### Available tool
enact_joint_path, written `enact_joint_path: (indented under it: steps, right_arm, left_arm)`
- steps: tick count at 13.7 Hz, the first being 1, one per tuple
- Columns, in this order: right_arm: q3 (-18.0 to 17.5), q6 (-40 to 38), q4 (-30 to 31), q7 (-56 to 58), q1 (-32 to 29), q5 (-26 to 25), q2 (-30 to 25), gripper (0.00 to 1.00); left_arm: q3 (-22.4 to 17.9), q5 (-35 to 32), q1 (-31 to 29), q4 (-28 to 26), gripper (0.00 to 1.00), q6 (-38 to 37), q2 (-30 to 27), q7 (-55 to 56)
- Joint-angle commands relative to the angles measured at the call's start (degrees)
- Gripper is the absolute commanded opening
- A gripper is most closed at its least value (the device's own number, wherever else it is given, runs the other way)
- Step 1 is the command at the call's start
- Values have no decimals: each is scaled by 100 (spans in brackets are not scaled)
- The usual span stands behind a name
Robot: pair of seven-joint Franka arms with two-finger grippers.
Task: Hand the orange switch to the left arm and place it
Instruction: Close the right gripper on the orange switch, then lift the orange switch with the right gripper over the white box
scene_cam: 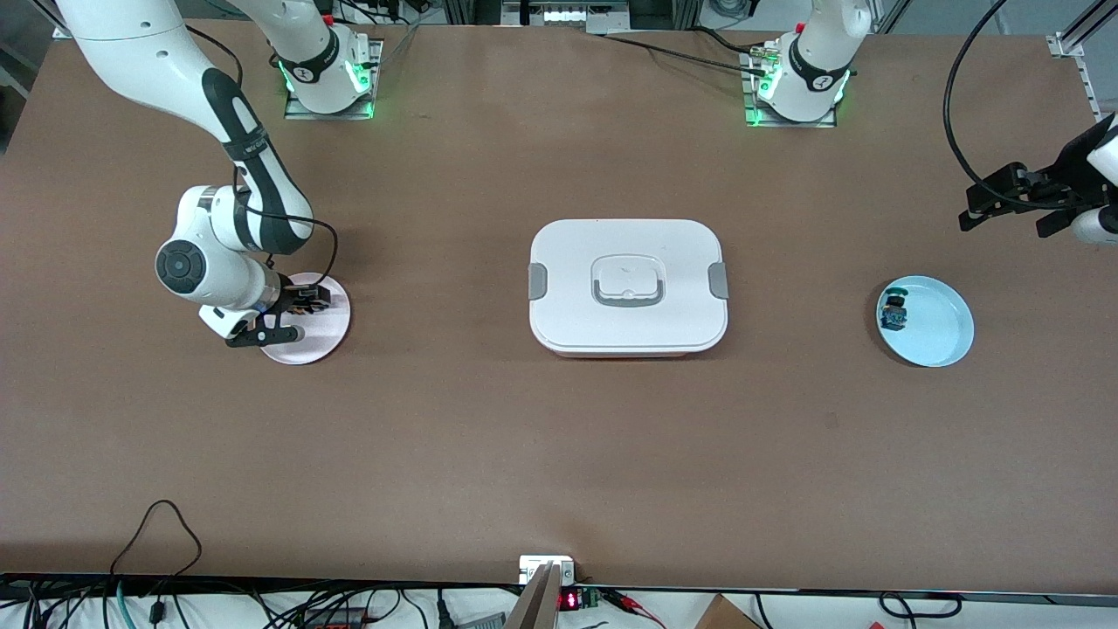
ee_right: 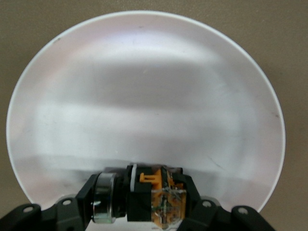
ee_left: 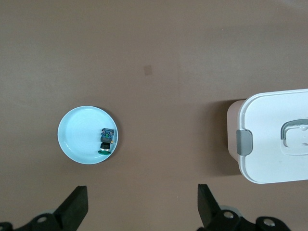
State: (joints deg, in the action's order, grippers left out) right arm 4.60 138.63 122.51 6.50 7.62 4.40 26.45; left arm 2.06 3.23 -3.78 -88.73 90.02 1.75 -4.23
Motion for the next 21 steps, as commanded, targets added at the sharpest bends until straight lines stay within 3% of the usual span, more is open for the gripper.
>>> enact_joint_path:
  steps: [1,5,11,14,17,21]
  right_arm:
    - [-38,77,28,9,-32,78,-26,35]
    - [-38,50,-34,79,-24,52,-78,16]
    - [-55,-378,-402,79,-24,78,-289,1]
    - [-134,-1169,-1043,62,-6,166,-342,0]
    - [-152,-1277,-1229,88,-6,210,-517,0]
    - [-476,-1592,-1825,105,-6,219,-623,0]
  left_arm:
    - [-56,-322,-34,128,100,-81,124,-95]
    - [-56,-323,-105,146,100,-99,106,-16]
    - [-56,-367,-105,286,100,-108,115,1]
    - [-56,-358,-105,286,100,-108,115,1]
    - [-56,-367,-105,286,100,-108,115,1]
    - [-56,-358,-105,286,100,-108,115,1]
